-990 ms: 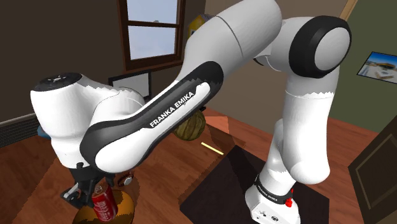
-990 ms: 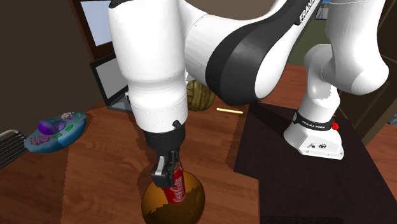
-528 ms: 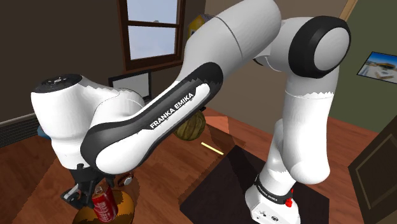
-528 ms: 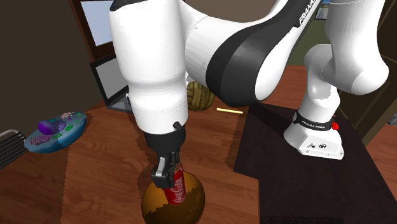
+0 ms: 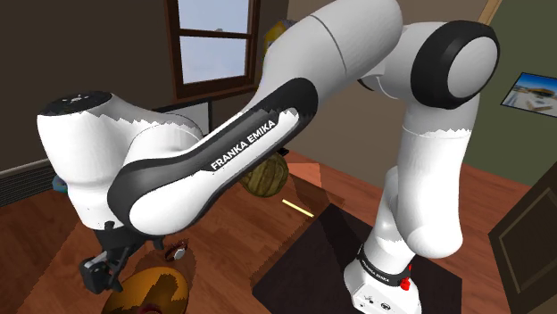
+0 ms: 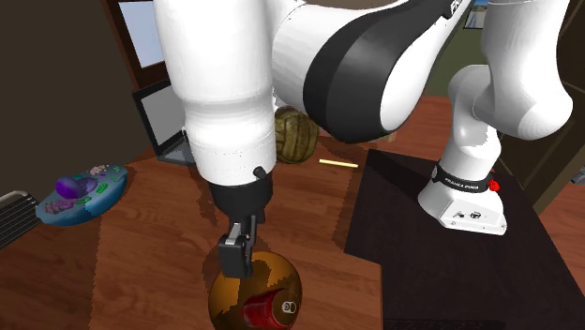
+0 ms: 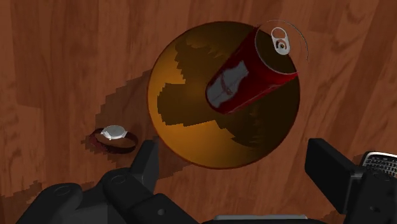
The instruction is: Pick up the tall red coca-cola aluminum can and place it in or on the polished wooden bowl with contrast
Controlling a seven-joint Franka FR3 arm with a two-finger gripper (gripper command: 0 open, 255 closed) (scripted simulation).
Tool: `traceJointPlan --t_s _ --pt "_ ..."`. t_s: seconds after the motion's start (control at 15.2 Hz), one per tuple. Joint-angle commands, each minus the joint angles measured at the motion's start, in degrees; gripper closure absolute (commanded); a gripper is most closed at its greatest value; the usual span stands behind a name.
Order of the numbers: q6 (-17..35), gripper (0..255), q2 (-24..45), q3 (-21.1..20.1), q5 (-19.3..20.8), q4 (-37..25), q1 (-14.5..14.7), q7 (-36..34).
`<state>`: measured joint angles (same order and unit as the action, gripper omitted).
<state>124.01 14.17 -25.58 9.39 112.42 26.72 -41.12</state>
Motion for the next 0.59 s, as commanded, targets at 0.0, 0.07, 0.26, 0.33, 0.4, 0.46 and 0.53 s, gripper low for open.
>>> traceJointPlan --t_s 0.0,0.07,0.26,0.33,0.4,0.46,0.53 --pt "-3.0 0 -1.54 -0.36 -1.0 -1.6 -0.16 0.61" --pt "-4.35 0 -2.17 -0.48 -1.4 -2.39 -0.23 0.88" --pt "-4.35 0 -2.18 -0.48 -1.41 -2.39 -0.22 0.89" --pt "-4.35 0 -2.17 -0.48 -1.41 -2.39 -0.22 0.89" --pt "-4.35 0 -2.17 -0.48 -1.41 -2.39 -0.22 0.88" --pt "-4.35 0 -2.17 -0.48 -1.41 -2.39 -0.22 0.88" --pt "-4.35 0 -2.17 -0.48 -1.41 -2.39 -0.22 0.88"
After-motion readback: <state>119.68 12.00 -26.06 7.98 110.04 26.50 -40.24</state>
